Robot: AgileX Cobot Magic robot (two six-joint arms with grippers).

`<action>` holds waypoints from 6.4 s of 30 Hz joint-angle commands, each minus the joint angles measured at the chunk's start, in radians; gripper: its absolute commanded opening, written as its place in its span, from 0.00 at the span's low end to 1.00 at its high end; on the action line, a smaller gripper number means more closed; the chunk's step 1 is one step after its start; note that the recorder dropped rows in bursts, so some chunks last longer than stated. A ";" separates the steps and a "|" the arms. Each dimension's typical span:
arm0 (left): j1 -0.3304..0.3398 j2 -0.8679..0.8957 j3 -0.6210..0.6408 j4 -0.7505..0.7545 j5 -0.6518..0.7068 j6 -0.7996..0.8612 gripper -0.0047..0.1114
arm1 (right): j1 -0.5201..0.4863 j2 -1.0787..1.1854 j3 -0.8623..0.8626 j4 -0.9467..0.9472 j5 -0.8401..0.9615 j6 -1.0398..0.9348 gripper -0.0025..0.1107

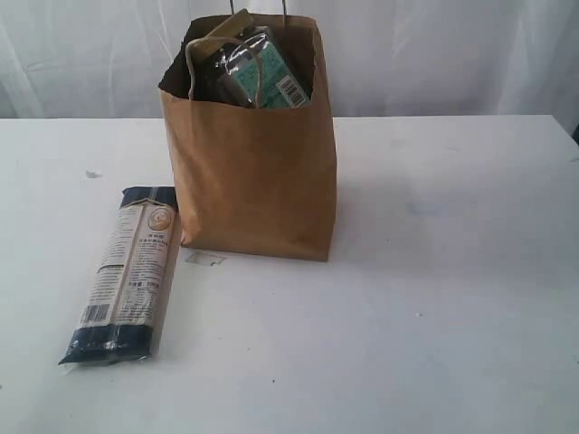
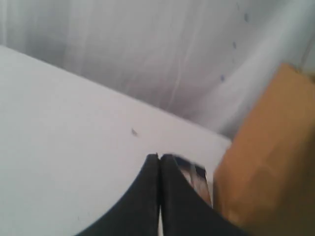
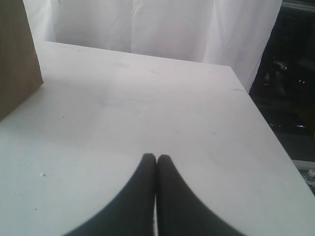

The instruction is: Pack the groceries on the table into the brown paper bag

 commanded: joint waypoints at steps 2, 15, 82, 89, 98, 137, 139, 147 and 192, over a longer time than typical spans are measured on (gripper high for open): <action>0.001 -0.005 0.003 -0.106 -0.363 -0.175 0.04 | -0.005 -0.002 0.002 -0.008 0.000 0.005 0.02; 0.001 0.037 -0.069 0.605 -0.376 -0.485 0.04 | -0.005 -0.002 0.002 -0.008 0.000 0.005 0.02; -0.322 1.829 -1.285 0.846 0.472 -0.505 0.94 | -0.005 -0.002 0.002 -0.006 0.000 0.005 0.02; -0.322 1.899 -1.293 0.846 0.479 -0.496 0.94 | -0.005 -0.002 0.002 -0.006 0.000 0.005 0.02; -0.328 1.981 -1.385 0.810 0.550 -0.487 0.94 | -0.005 -0.002 0.002 -0.004 0.000 0.005 0.02; -0.346 2.065 -1.385 0.859 0.656 -0.488 0.04 | -0.005 -0.002 0.002 -0.004 0.000 0.005 0.02; -0.346 2.047 -1.385 0.906 0.694 -0.488 0.04 | -0.005 -0.002 0.002 -0.004 0.000 0.005 0.02; -0.346 1.856 -1.385 1.175 0.897 -0.548 0.04 | -0.005 -0.002 0.002 -0.004 0.000 0.005 0.02; -0.346 1.207 -1.385 1.167 -0.235 -0.694 0.04 | -0.005 -0.002 0.002 -0.004 0.002 -0.010 0.02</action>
